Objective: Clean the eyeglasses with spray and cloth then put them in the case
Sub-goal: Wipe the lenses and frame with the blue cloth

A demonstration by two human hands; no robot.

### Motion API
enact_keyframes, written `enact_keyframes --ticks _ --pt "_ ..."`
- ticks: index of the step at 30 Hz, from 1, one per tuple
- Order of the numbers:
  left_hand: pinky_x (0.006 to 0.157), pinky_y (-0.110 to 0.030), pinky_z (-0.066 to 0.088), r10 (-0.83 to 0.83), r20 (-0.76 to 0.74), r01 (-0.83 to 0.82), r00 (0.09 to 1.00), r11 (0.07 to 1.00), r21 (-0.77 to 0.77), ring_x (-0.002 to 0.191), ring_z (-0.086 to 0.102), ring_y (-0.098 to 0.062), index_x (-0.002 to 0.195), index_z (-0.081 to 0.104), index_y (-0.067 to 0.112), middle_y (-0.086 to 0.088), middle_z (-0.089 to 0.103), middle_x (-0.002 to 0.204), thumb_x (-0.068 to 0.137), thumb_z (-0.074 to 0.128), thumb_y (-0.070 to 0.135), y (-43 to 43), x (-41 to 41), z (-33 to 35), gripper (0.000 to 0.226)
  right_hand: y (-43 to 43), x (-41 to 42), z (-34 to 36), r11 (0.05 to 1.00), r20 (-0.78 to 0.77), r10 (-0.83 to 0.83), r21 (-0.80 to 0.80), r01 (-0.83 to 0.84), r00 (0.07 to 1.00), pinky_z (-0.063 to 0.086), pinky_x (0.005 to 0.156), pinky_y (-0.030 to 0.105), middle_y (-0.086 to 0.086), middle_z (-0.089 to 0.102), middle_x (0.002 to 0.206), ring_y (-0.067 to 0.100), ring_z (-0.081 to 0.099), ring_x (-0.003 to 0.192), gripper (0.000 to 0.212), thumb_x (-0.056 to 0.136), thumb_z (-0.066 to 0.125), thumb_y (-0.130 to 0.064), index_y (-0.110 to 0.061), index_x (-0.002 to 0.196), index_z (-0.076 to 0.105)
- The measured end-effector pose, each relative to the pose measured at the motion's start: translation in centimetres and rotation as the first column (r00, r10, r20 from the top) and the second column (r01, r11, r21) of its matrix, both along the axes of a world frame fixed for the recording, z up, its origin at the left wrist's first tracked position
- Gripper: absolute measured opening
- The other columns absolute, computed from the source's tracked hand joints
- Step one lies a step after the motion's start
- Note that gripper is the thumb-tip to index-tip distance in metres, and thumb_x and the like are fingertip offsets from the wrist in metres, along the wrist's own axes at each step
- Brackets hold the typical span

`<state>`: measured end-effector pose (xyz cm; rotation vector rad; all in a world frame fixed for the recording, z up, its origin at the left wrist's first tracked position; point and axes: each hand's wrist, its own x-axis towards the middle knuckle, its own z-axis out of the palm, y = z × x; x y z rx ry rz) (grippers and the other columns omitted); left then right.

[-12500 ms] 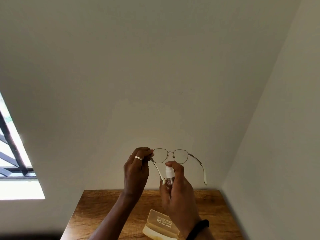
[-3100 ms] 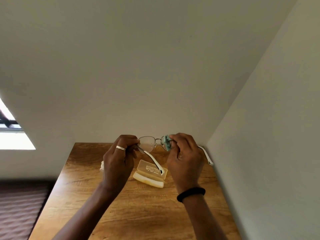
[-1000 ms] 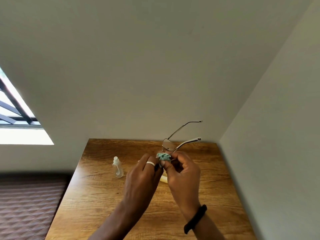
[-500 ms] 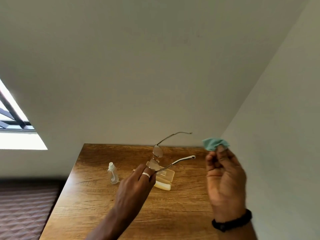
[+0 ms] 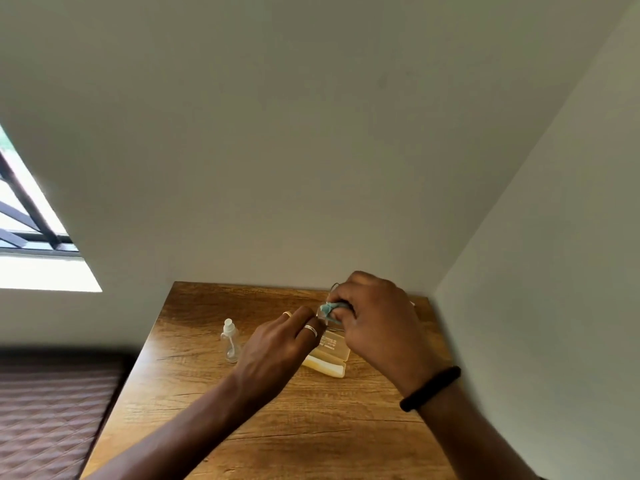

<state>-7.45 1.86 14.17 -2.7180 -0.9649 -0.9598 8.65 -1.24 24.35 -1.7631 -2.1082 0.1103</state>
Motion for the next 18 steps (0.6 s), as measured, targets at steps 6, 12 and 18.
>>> enact_keyframes --ticks 6,12,18 --pt "0.049 -0.022 0.029 0.038 0.032 -0.039 0.999 0.999 0.014 0.058 0.049 -0.014 0.093 0.063 0.006 -0.005 0.060 0.085 0.079 0.077 0.002 0.2 -0.2 0.1 0.021 0.4 -1.2 -0.4 0.995 0.080 -0.025 -0.097 0.032 0.996 0.048 0.072 0.023 -0.012 0.063 0.102 0.007 0.057 0.093 0.015 0.090 0.066 -0.026 -0.031 0.103 0.068" --pt "0.046 -0.031 0.046 0.053 0.102 -0.049 0.993 0.998 -0.034 0.061 0.054 -0.016 0.093 0.061 0.008 -0.005 0.060 0.087 0.088 0.068 0.005 0.6 -0.5 -0.4 0.009 0.1 -2.0 -1.4 0.997 0.145 0.002 -0.072 0.009 0.989 0.054 0.077 0.028 -0.009 0.067 0.099 0.011 0.062 0.089 0.023 0.092 0.064 -0.028 -0.030 0.114 0.059" --pt "0.046 -0.035 0.050 0.054 0.133 -0.045 0.990 0.997 -0.069 0.066 0.060 -0.018 0.103 0.062 0.009 -0.005 0.064 0.093 0.095 0.060 0.014 0.6 -1.0 -0.4 0.010 -0.8 -0.4 -1.3 0.997 0.112 0.077 0.008 -0.079 0.991 0.050 0.073 0.027 -0.012 0.067 0.094 0.010 0.061 0.086 0.016 0.088 0.069 -0.026 -0.031 0.101 0.061"
